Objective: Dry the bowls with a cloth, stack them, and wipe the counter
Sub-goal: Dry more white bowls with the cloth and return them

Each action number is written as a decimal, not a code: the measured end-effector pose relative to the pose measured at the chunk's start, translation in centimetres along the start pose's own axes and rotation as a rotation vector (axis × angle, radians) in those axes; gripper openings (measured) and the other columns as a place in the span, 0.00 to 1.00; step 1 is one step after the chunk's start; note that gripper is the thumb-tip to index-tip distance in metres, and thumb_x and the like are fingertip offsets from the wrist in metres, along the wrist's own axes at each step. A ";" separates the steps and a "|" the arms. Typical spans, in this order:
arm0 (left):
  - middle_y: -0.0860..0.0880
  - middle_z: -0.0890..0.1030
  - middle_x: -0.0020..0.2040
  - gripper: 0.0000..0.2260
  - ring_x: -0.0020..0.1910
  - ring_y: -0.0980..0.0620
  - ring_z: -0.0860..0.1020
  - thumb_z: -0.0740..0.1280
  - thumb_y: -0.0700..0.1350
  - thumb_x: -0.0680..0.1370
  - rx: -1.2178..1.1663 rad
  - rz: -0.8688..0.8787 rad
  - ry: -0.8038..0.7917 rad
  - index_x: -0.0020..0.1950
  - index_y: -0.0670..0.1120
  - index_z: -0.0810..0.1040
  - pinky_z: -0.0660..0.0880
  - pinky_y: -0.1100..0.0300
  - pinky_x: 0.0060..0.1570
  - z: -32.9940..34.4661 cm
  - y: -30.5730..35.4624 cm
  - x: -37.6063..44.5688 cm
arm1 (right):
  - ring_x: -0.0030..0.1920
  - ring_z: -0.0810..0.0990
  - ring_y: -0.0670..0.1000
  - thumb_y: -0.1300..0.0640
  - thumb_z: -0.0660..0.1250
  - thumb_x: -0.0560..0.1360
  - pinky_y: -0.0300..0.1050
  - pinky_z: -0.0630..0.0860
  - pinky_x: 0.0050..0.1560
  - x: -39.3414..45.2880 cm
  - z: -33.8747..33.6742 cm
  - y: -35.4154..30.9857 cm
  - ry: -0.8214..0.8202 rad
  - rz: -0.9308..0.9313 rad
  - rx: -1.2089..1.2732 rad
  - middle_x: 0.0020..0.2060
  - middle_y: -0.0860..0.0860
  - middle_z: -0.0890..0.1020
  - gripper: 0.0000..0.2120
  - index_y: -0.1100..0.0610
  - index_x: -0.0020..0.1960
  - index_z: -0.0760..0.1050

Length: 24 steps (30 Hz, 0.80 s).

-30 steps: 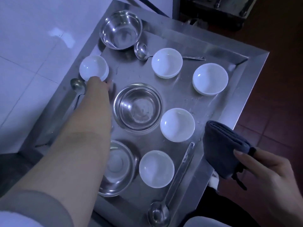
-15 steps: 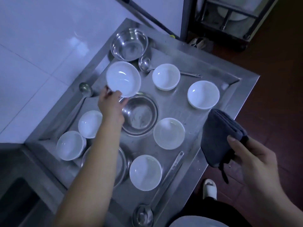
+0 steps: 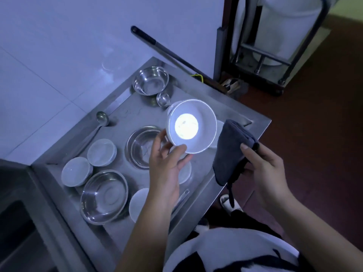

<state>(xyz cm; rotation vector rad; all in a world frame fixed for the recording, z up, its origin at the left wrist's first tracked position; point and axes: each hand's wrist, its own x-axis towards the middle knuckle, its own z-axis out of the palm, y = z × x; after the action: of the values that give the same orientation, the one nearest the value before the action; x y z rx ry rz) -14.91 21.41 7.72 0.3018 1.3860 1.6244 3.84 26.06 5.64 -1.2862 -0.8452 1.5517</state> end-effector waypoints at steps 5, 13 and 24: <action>0.47 0.80 0.62 0.26 0.56 0.51 0.84 0.72 0.37 0.70 0.063 0.078 0.039 0.68 0.48 0.76 0.82 0.50 0.54 4.2 0.3 -1.7 | 0.44 0.78 0.40 0.63 0.69 0.78 0.37 0.75 0.44 2.4 -1.9 -4.3 -0.155 -0.281 -0.165 0.45 0.49 0.83 0.05 0.55 0.49 0.83; 0.53 0.84 0.51 0.25 0.51 0.49 0.85 0.66 0.27 0.76 0.130 0.216 0.170 0.63 0.53 0.80 0.84 0.47 0.48 11.7 -1.2 -2.9 | 0.55 0.72 0.61 0.51 0.64 0.76 0.49 0.70 0.60 8.4 -2.2 -5.0 -0.471 -0.896 -0.979 0.70 0.52 0.71 0.20 0.53 0.66 0.79; 0.43 0.83 0.59 0.25 0.60 0.42 0.82 0.70 0.27 0.74 0.139 0.369 0.296 0.63 0.52 0.81 0.83 0.53 0.48 14.2 -3.2 -4.7 | 0.58 0.69 0.49 0.51 0.67 0.79 0.40 0.64 0.59 9.5 -1.7 -7.7 -0.914 -0.306 -0.766 0.53 0.38 0.72 0.07 0.45 0.45 0.82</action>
<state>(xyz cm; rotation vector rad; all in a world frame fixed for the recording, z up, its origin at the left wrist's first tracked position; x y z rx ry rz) -0.93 26.57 11.39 0.4322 1.7502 1.9348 6.92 37.53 9.00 -0.7904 -2.2624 1.5950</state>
